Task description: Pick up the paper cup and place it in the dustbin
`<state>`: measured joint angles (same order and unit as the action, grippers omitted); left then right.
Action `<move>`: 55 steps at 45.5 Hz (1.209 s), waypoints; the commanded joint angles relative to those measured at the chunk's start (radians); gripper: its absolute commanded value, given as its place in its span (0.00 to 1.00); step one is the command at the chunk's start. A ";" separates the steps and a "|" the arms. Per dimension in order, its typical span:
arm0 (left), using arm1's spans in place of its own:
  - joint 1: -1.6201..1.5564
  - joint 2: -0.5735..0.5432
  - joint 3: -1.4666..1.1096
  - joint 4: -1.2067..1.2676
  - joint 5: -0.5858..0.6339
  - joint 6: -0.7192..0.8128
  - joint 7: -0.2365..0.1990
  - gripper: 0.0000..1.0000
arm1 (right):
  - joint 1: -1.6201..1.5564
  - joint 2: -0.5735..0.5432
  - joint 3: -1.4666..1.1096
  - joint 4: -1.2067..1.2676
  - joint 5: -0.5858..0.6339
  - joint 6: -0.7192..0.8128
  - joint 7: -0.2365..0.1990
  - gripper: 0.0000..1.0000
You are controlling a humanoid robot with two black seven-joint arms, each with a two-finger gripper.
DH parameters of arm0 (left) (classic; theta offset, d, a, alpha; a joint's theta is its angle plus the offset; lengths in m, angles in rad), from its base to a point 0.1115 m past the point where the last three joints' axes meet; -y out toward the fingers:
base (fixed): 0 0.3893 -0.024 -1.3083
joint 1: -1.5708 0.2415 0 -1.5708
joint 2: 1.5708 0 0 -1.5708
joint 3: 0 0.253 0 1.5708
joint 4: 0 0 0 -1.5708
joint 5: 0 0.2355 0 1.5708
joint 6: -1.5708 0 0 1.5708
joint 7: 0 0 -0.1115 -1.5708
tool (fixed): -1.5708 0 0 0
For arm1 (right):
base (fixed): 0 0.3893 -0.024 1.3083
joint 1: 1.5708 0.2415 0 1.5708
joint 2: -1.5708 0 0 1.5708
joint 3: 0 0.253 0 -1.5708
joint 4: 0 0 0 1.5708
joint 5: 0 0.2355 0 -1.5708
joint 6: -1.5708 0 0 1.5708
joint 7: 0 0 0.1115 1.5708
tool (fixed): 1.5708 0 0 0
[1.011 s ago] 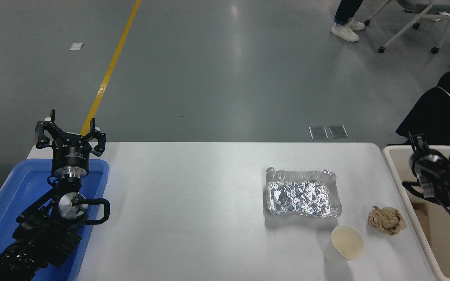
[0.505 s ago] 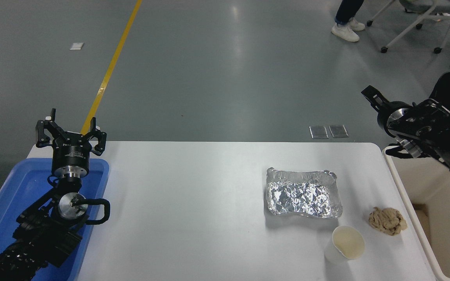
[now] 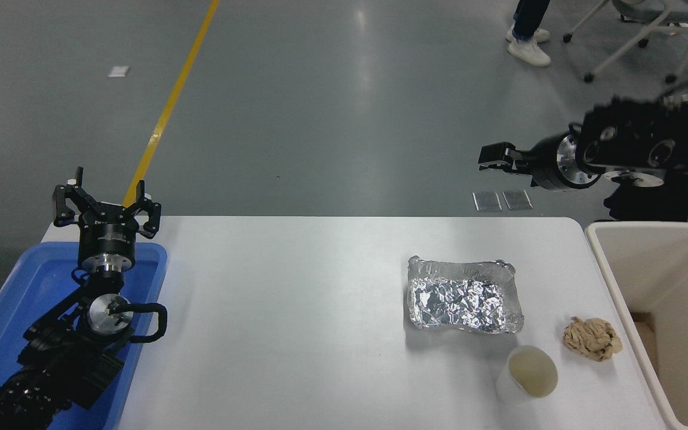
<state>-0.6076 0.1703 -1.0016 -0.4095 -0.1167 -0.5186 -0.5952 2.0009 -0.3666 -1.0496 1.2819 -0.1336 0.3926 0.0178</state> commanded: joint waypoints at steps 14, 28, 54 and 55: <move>0.000 0.000 0.000 0.000 -0.001 0.000 0.000 0.99 | 0.475 -0.147 -0.043 0.229 -0.031 0.393 -0.009 1.00; 0.000 0.000 0.000 0.002 -0.001 0.000 0.000 0.99 | 0.507 -0.181 -0.159 0.234 -0.031 0.393 -0.012 1.00; 0.000 0.000 0.000 0.002 -0.001 0.000 0.000 0.99 | 0.363 -0.247 -0.178 0.309 -0.043 0.393 -0.015 1.00; 0.000 0.000 0.000 0.002 -0.001 0.000 0.000 0.99 | 0.342 -0.248 -0.178 0.307 -0.043 0.393 -0.015 1.00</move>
<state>-0.6075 0.1703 -1.0016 -0.4080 -0.1181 -0.5185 -0.5952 2.4584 -0.5740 -1.2204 1.5647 -0.1665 0.7840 0.0051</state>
